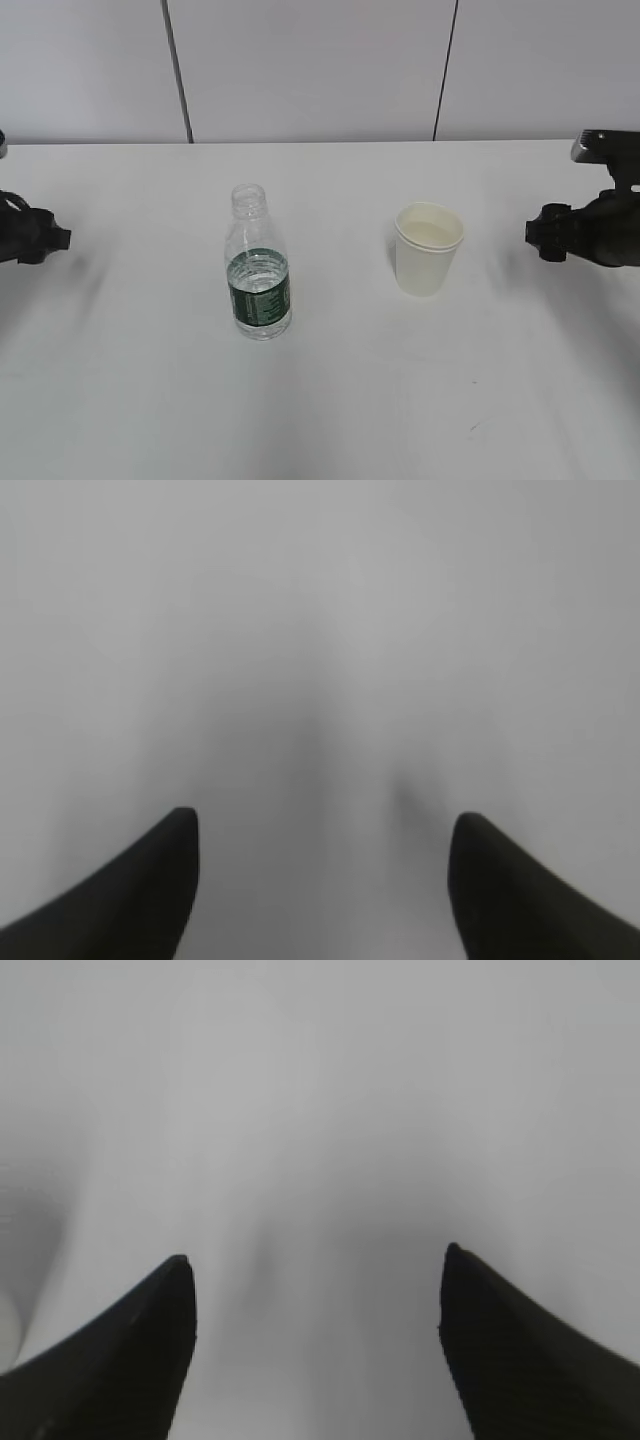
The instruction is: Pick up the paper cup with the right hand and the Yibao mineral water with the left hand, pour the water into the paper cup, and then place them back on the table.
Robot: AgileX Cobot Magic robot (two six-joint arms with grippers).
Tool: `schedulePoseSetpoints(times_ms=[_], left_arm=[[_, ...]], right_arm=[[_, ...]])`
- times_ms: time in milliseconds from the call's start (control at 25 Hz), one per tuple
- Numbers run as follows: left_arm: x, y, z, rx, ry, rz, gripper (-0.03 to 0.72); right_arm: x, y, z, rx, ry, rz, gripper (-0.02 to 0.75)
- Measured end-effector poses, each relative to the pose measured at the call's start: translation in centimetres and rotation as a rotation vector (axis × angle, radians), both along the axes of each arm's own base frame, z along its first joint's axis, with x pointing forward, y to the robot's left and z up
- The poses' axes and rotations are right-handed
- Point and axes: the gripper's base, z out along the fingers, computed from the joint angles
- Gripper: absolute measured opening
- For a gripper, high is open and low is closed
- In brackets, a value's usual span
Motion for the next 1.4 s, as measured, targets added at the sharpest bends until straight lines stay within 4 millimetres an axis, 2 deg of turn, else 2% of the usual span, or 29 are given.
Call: schedulePoseSetpoints(times_ms=[160, 320, 600, 760, 1120, 1400], left_arm=[[1.1, 0.2, 2.2, 0.014, 0.147, 0.065, 0.473], [1.2, 0.5, 3.5, 0.032, 0.321, 0.117, 0.464], [0.1, 0.8, 5.1, 0.044, 0.588, 0.181, 0.459], [-0.7, 0.6, 5.2, 0.016, 0.697, 0.193, 0.459], [-1.4, -0.4, 6.1, -0.069, 0.822, 0.152, 0.468], [-1.9, -0.4, 6.6, -0.068, 0.888, 0.141, 0.469]], right_arm=[[0.9, 0.4, 1.9, 0.017, 0.151, 0.045, 0.592], [1.5, 0.6, 3.3, 0.02, 0.267, 0.082, 0.592], [1.7, 1.0, 5.9, 0.037, 0.475, 0.128, 0.59], [1.9, 0.9, 7.7, 0.018, 0.555, 0.151, 0.59], [1.3, 0.5, 11.0, -0.029, 0.732, 0.174, 0.59], [2.0, 0.3, 13.2, -0.061, 0.692, 0.166, 0.589]])
